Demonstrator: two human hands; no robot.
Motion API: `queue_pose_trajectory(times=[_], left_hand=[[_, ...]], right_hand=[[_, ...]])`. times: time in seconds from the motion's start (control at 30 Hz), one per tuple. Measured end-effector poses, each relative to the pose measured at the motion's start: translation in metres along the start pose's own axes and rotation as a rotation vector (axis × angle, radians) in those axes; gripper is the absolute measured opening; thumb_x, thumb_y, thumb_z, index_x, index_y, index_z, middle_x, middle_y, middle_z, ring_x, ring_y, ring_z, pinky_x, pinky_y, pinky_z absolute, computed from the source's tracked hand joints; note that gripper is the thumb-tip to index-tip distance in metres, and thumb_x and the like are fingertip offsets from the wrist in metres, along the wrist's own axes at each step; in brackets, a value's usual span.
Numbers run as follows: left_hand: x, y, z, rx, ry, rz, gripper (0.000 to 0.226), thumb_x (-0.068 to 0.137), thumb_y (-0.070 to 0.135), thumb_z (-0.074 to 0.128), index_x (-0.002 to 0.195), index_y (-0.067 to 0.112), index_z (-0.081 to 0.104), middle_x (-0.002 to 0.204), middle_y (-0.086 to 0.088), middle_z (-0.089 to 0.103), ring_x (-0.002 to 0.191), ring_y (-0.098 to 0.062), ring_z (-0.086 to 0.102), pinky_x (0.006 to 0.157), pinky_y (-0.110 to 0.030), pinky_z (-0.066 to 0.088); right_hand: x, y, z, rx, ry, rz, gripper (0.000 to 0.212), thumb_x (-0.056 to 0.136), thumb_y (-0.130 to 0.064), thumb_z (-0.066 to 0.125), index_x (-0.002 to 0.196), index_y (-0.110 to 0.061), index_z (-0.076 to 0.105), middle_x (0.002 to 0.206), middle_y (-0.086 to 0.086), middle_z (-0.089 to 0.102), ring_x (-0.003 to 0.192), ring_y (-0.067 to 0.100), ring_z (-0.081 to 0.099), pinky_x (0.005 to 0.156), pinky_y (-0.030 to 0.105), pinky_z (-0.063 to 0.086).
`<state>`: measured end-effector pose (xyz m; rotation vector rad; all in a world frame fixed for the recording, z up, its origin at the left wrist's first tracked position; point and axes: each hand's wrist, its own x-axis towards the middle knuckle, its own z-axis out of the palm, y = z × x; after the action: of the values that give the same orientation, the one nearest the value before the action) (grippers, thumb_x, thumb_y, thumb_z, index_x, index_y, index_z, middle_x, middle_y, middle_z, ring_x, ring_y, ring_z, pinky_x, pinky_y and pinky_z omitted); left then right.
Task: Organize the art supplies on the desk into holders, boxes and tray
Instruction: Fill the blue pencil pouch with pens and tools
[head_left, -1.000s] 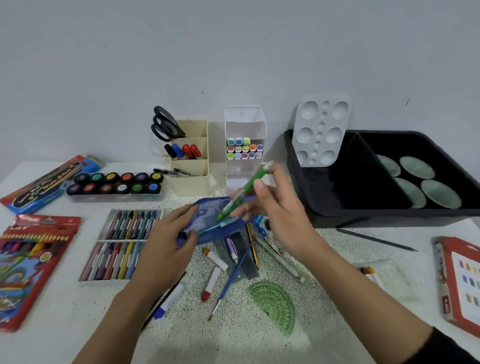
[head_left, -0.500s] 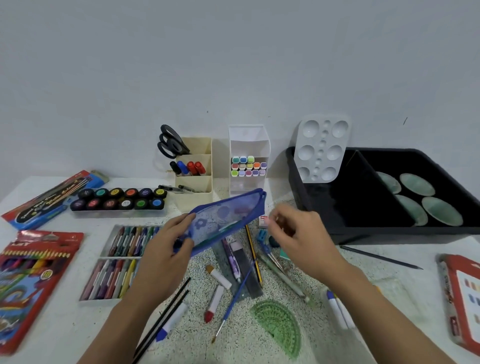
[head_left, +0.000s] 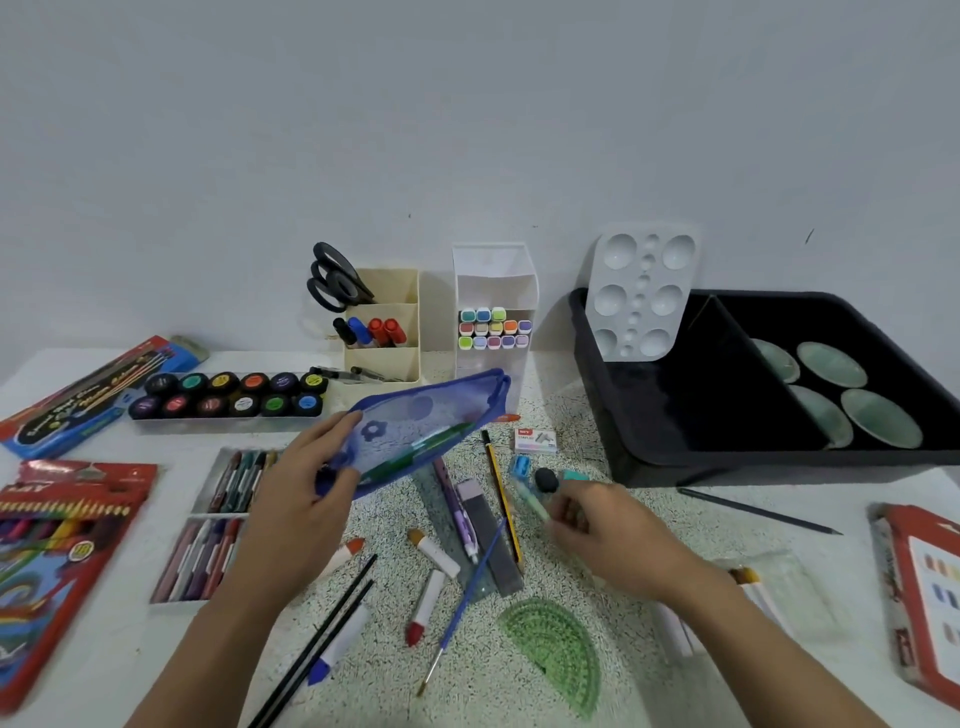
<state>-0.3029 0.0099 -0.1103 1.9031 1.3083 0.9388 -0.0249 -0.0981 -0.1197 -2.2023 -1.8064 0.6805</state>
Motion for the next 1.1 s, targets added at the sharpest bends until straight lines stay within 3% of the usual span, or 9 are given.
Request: queue_pose_trajectory(times=[0.17, 0.33, 0.43, 0.53, 0.67, 0.77, 0.9, 1.03, 1.1], left_hand=[[0.002, -0.005, -0.013, 0.084, 0.034, -0.006, 0.050, 0.094, -0.002, 0.057, 0.138, 0.021, 0.059, 0.137, 0.010, 0.055, 0.100, 0.003, 0.053, 0.075, 0.002, 0.037], [-0.005, -0.001, -0.018, 0.064, -0.039, -0.006, 0.052, 0.095, -0.004, 0.056, 0.139, 0.023, 0.056, 0.134, 0.016, 0.049, 0.106, -0.001, 0.052, 0.071, 0.005, 0.038], [-0.009, 0.001, -0.019, 0.038, -0.054, -0.007, 0.052, 0.097, -0.003, 0.054, 0.136, 0.031, 0.053, 0.134, 0.014, 0.049, 0.109, 0.006, 0.052, 0.075, 0.005, 0.039], [-0.009, 0.000, -0.022, 0.034, -0.020, -0.024, 0.048, 0.100, -0.001, 0.049, 0.139, 0.026, 0.052, 0.133, 0.014, 0.048, 0.102, 0.031, 0.039, 0.075, 0.008, 0.033], [-0.004, -0.015, -0.028, 0.059, 0.004, -0.023, 0.046, 0.101, 0.001, 0.046, 0.142, 0.021, 0.054, 0.137, 0.012, 0.051, 0.109, 0.008, 0.047, 0.082, 0.006, 0.032], [-0.003, -0.024, -0.032, 0.016, 0.048, -0.056, 0.046, 0.101, 0.000, 0.045, 0.142, 0.019, 0.055, 0.134, 0.015, 0.051, 0.120, -0.006, 0.048, 0.093, -0.003, 0.036], [-0.003, -0.031, -0.032, 0.020, 0.103, -0.050, 0.047, 0.100, -0.002, 0.046, 0.142, 0.016, 0.055, 0.135, 0.013, 0.051, 0.121, -0.005, 0.047, 0.090, 0.003, 0.034], [-0.006, -0.031, -0.029, -0.010, 0.087, -0.033, 0.048, 0.100, -0.002, 0.046, 0.142, 0.020, 0.055, 0.133, 0.018, 0.051, 0.121, 0.000, 0.047, 0.107, -0.028, 0.041], [-0.005, -0.029, -0.029, -0.004, 0.092, -0.018, 0.047, 0.100, -0.003, 0.047, 0.141, 0.019, 0.056, 0.131, 0.019, 0.051, 0.115, 0.010, 0.046, 0.105, -0.023, 0.041]], right_hand=[[-0.003, -0.031, -0.023, 0.551, 0.023, -0.240, 0.005, 0.103, -0.021, 0.054, 0.099, -0.021, 0.051, 0.087, -0.001, 0.071, 0.064, 0.020, 0.063, 0.062, 0.037, 0.055], [0.014, -0.089, -0.034, 0.306, 0.287, -0.524, 0.014, 0.103, -0.025, 0.053, 0.115, -0.026, 0.060, 0.092, -0.026, 0.060, 0.078, -0.006, 0.059, 0.063, 0.012, 0.046], [0.029, -0.114, -0.028, 0.081, 0.316, -0.602, 0.021, 0.103, -0.033, 0.049, 0.119, -0.029, 0.061, 0.104, -0.016, 0.064, 0.085, -0.001, 0.058, 0.073, 0.020, 0.053], [0.042, -0.118, -0.018, -0.005, 0.266, -0.546, 0.017, 0.100, -0.032, 0.056, 0.114, -0.030, 0.066, 0.103, -0.013, 0.067, 0.085, 0.005, 0.058, 0.077, 0.035, 0.055], [0.042, -0.110, -0.017, 0.321, 0.429, -0.412, 0.006, 0.098, -0.024, 0.063, 0.094, -0.026, 0.066, 0.081, -0.016, 0.064, 0.073, -0.002, 0.057, 0.066, 0.012, 0.045], [0.044, -0.093, -0.012, 0.431, 0.399, -0.268, 0.017, 0.097, -0.024, 0.064, 0.080, -0.023, 0.062, 0.060, -0.006, 0.057, 0.052, 0.004, 0.048, 0.052, 0.017, 0.041], [0.052, -0.078, 0.012, 0.136, 0.249, -0.180, 0.021, 0.093, -0.034, 0.066, 0.075, -0.024, 0.064, 0.066, -0.008, 0.063, 0.061, 0.010, 0.058, 0.060, 0.035, 0.054], [0.061, -0.086, 0.032, -0.197, 0.178, -0.234, 0.027, 0.093, -0.046, 0.064, 0.088, -0.020, 0.062, 0.092, -0.002, 0.064, 0.083, 0.021, 0.060, 0.073, 0.035, 0.052], [0.065, -0.089, 0.038, -0.318, 0.168, -0.221, 0.030, 0.094, -0.047, 0.062, 0.099, -0.017, 0.062, 0.103, 0.003, 0.064, 0.097, 0.026, 0.060, 0.087, 0.039, 0.049]])
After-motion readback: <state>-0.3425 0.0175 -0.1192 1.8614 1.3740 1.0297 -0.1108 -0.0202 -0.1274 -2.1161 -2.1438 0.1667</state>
